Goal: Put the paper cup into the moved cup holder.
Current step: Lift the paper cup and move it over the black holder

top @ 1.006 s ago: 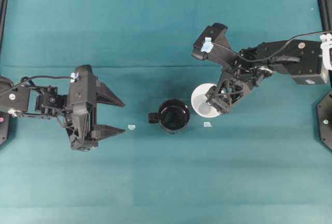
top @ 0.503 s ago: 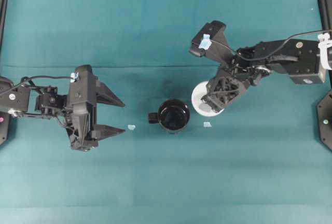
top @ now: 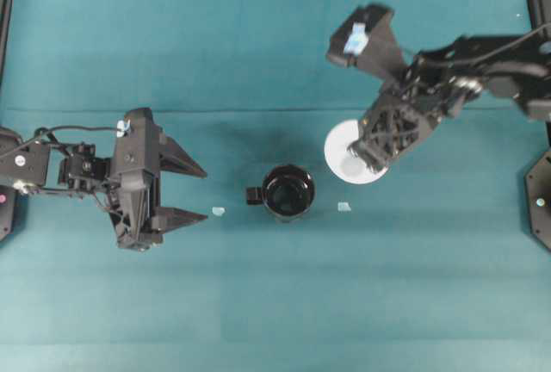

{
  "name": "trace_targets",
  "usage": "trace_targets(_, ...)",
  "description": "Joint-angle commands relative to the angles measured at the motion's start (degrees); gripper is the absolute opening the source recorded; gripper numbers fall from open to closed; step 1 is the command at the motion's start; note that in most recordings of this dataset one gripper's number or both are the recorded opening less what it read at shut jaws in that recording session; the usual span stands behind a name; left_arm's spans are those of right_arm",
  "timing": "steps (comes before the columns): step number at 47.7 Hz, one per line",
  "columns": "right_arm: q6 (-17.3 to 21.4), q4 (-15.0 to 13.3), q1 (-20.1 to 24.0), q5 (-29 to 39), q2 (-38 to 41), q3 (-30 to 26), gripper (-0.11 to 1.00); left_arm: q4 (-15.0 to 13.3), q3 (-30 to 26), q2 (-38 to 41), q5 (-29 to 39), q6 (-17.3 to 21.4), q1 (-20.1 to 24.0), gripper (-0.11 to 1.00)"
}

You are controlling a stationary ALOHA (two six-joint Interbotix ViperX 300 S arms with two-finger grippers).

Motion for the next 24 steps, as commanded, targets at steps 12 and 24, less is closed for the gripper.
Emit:
trace_targets(12,0.62,0.79,3.52,-3.43,3.34,-8.79,-0.08,0.00,-0.53,-0.53,-0.26,-0.09,-0.09,0.85)
trace_targets(24,0.53,0.79,5.98,-4.57,9.05,-12.30,-0.08,0.00,-0.44,-0.53,-0.26,-0.09,-0.09,0.85)
